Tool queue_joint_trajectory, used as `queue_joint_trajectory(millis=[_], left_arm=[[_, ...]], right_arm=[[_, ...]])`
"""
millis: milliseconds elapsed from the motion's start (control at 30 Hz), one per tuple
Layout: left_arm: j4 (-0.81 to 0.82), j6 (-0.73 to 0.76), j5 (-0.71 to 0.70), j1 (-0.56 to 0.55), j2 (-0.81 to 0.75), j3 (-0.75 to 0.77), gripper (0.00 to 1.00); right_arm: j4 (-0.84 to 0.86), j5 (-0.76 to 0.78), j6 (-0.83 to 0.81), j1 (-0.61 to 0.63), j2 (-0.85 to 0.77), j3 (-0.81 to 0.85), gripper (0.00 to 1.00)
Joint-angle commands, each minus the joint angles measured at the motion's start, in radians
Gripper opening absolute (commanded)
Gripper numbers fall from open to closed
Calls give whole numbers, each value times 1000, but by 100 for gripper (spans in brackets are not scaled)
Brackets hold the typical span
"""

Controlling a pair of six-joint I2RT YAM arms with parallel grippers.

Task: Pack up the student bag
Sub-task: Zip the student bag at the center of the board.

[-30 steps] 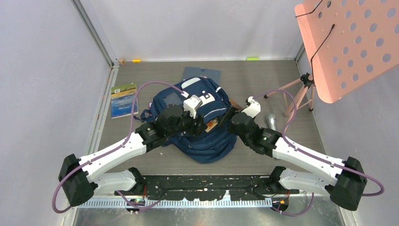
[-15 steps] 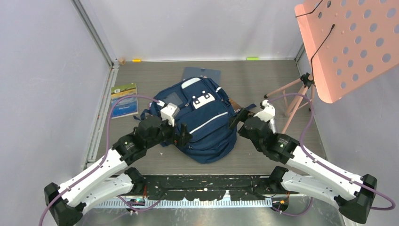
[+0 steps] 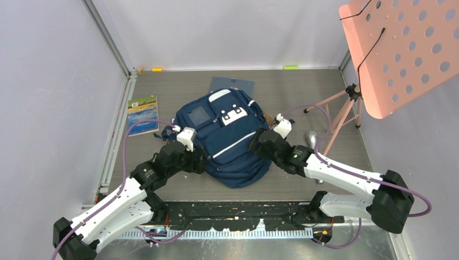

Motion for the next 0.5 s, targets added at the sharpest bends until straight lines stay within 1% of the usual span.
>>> queue_joint_trajectory(millis=[0, 33, 67, 133, 167, 200, 267, 300, 333, 400, 467], left_arm=[[86, 23, 22, 5, 7, -23, 70], [94, 25, 26, 5, 15, -29, 68], [100, 24, 26, 5, 28, -33, 68], [98, 12, 0, 5, 53, -34, 65], [96, 7, -10, 5, 66, -32, 63], [100, 7, -8, 5, 77, -31, 62], [125, 12, 13, 5, 99, -32, 60], [143, 15, 28, 5, 108, -35, 59], [163, 19, 43, 5, 115, -38, 58], [204, 33, 74, 5, 126, -48, 55], [241, 46, 88, 5, 132, -59, 54]], right_arm=[[81, 12, 8, -1, 56, 59, 73], [86, 14, 6, -1, 63, 65, 69], [98, 14, -2, -2, 75, 67, 66], [103, 21, -15, -3, 92, 78, 54], [102, 28, -21, -6, 100, 85, 42], [98, 33, -26, -8, 104, 88, 36], [86, 43, -35, -34, 112, 94, 17], [82, 40, -39, -43, 117, 95, 13], [76, 35, -47, -65, 119, 96, 7], [70, 15, -61, -102, 129, 96, 1], [69, -13, -71, -136, 137, 97, 0]])
